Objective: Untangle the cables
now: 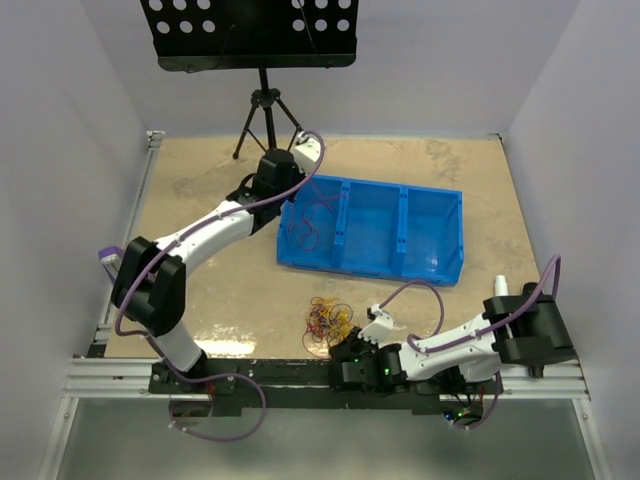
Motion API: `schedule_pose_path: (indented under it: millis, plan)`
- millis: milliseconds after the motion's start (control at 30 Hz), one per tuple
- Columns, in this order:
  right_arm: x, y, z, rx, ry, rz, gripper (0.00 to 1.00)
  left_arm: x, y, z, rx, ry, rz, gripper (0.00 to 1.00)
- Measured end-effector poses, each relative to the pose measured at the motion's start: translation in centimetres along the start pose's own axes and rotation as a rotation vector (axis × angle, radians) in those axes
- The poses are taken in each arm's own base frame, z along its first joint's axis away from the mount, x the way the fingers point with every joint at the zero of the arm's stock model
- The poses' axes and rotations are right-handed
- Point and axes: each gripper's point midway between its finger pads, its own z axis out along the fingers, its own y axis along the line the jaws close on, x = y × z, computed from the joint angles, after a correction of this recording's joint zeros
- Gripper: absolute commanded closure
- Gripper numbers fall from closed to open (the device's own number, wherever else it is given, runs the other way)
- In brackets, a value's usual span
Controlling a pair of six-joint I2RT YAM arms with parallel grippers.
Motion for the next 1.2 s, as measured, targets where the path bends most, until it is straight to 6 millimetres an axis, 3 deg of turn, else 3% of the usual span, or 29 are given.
schedule_pose_path:
  millis: [200,433,667,1033,1200]
  plan:
    - [0.1,0.1,0.0,0.000,0.000,-0.001,1.00,0.8,0.3,-0.7,-0.028,-0.019,0.021,1.00]
    - [0.3,0.5,0.2,0.002,-0.001,-0.003,1.00,2.5,-1.9,-0.5,-0.002,0.004,0.093,1.00]
    - [0.4,0.6,0.2,0.002,-0.001,-0.003,1.00,3.7,-5.1,1.2,0.027,0.020,0.176,1.00]
    - [0.4,0.5,0.2,0.003,0.000,-0.001,1.00,8.7,-6.6,5.1,0.014,0.144,0.251,1.00]
    - [0.4,0.5,0.1,0.002,0.004,0.005,1.00,8.8,-7.0,5.3,0.032,0.138,0.214,0.52]
